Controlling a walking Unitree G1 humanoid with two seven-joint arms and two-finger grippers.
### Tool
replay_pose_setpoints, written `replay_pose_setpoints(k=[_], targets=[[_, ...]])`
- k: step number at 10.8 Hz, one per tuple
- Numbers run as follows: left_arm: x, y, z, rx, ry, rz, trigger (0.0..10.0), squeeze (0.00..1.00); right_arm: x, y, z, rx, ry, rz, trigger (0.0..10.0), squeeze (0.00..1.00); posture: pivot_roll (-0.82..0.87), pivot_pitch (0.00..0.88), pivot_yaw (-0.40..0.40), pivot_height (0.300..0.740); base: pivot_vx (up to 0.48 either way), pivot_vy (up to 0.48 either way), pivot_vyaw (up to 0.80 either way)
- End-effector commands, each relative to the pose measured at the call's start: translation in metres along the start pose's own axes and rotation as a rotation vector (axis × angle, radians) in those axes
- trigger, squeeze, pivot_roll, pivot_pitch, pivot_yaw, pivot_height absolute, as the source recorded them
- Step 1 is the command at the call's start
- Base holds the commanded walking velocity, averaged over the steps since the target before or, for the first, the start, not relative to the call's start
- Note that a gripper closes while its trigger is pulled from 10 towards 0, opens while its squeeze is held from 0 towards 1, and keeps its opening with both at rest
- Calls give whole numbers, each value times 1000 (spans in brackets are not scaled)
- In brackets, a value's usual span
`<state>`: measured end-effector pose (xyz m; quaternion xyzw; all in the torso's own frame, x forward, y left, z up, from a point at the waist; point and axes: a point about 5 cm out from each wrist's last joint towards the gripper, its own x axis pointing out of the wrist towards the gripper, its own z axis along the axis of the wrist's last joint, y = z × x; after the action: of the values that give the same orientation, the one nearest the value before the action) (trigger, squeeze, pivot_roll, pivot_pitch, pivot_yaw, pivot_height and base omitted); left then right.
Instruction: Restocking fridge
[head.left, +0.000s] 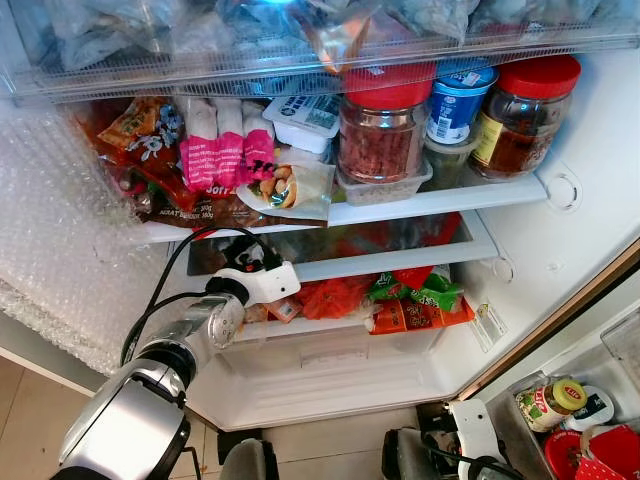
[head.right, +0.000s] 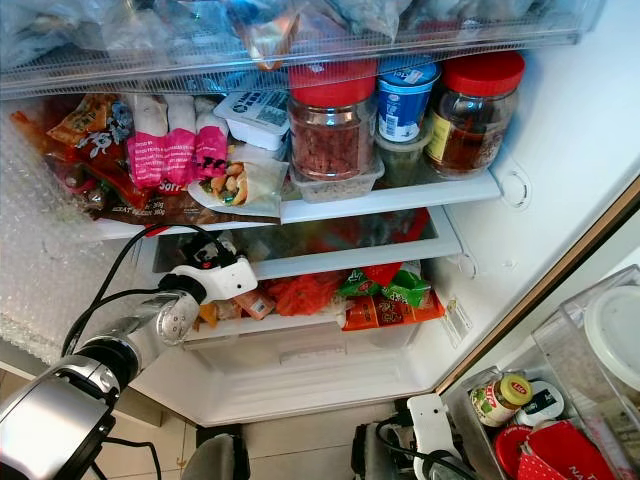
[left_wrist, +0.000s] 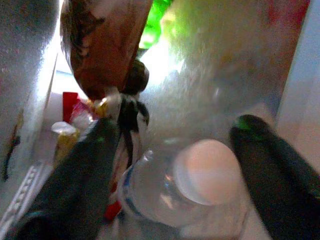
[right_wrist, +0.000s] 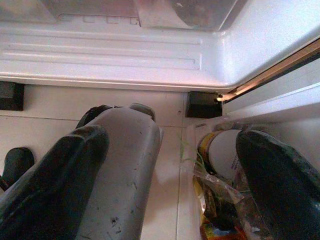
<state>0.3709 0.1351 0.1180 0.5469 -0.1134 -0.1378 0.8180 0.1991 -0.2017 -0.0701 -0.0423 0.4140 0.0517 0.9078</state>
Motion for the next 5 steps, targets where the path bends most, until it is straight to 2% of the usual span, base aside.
replay_pose_setpoints(k=[1, 5], targets=[[-2, -3, 2, -44, -18, -15, 10000, 1000, -12, 2, -48, 9, 194, 0, 10000, 0, -26, 168, 36, 621, 0, 0, 0], [-3, -8, 7, -92, -50, -40, 10000, 1000, -11, 3, -46, 8, 192, 2, 10000, 0, -24, 164, 37, 621, 0, 0, 0]])
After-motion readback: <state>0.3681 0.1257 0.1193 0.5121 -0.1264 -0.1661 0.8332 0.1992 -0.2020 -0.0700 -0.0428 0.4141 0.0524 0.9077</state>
